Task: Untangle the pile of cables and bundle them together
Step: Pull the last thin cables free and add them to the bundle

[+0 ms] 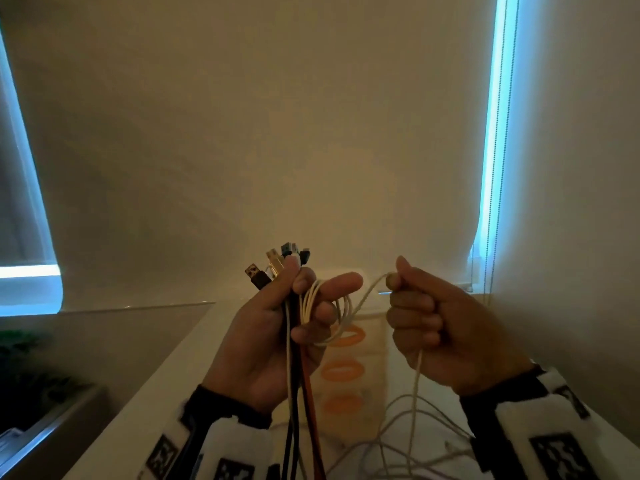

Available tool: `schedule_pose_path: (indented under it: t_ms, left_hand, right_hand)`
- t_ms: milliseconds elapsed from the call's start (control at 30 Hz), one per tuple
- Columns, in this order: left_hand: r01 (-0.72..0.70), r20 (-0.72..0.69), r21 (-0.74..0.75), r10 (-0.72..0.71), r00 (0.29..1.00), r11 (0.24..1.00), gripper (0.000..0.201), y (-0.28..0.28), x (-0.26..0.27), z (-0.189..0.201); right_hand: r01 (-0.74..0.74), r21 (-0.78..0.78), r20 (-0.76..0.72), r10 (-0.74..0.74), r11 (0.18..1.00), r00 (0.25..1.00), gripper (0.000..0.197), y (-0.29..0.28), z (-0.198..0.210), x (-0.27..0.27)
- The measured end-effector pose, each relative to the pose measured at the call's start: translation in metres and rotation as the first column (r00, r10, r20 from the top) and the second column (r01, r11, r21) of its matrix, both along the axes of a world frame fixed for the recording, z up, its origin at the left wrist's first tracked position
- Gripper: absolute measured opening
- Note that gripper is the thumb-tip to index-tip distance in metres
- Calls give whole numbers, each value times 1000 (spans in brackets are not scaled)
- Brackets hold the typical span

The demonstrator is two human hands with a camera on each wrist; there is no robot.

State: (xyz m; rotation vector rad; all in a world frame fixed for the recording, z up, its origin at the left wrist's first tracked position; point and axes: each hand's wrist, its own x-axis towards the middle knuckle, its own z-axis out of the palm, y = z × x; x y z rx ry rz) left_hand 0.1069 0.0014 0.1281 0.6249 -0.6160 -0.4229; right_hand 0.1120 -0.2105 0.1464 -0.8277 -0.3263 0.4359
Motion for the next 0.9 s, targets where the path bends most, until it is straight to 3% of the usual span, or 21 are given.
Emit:
schedule_pose_path:
  t_ms: [67, 133, 233, 300, 367, 433, 500, 533, 567, 633, 733, 900]
  left_hand:
    - [30, 19, 5, -30, 999, 1000, 39, -1, -2, 0]
    - [8, 38, 74, -10, 999, 997, 38, -4, -9, 5]
    - [-169, 103, 301, 144, 984, 939, 37, -12, -17, 4]
    - [-228, 108, 376, 202, 973, 898, 39, -15, -21, 3]
    - [-212, 47, 379, 210, 977, 901, 38, -16, -25, 7]
    - [-206, -24, 315, 225, 974, 926, 39, -16, -28, 13]
    - [-258, -31, 226, 271, 962, 939, 41, -14, -26, 12]
    - [-277, -32, 181, 287, 957, 944, 42, -14, -25, 12]
    - [-275, -47, 133, 283, 958, 952, 43, -14, -25, 13]
    - [-245, -99, 34, 247, 964, 969, 45, -13, -26, 14]
    - [-268, -204, -91, 246, 948, 959, 43, -9, -26, 18]
    - [-346, -382, -168, 263, 886, 923, 41, 5, -19, 16]
  right_hand:
    - [-14, 39, 0, 14, 999, 1000, 16, 0, 1, 1]
    - [51, -3, 23, -51, 999, 998, 18, 3, -1, 0]
    - [229, -137, 112, -215, 964, 970, 24, 12, -1, -5]
    - [327, -248, 245, -268, 912, 932, 25, 19, 6, -13]
    - [490, -344, 433, -327, 801, 840, 26, 25, 17, -25]
    - [662, -385, 632, -339, 643, 697, 29, 30, 24, -39]
    - [790, -398, 823, -198, 467, 532, 31, 38, 23, -56]
    - [815, -402, 870, -105, 417, 482, 29, 44, 19, -64]
    - [812, -415, 879, -48, 410, 474, 27, 49, 13, -69]
    - [778, -452, 853, -42, 436, 519, 25, 54, 0, -71]
    - [754, -513, 818, -34, 411, 575, 29, 52, -14, -68]
    - [684, -632, 734, -1, 364, 679, 31, 33, -40, -73]
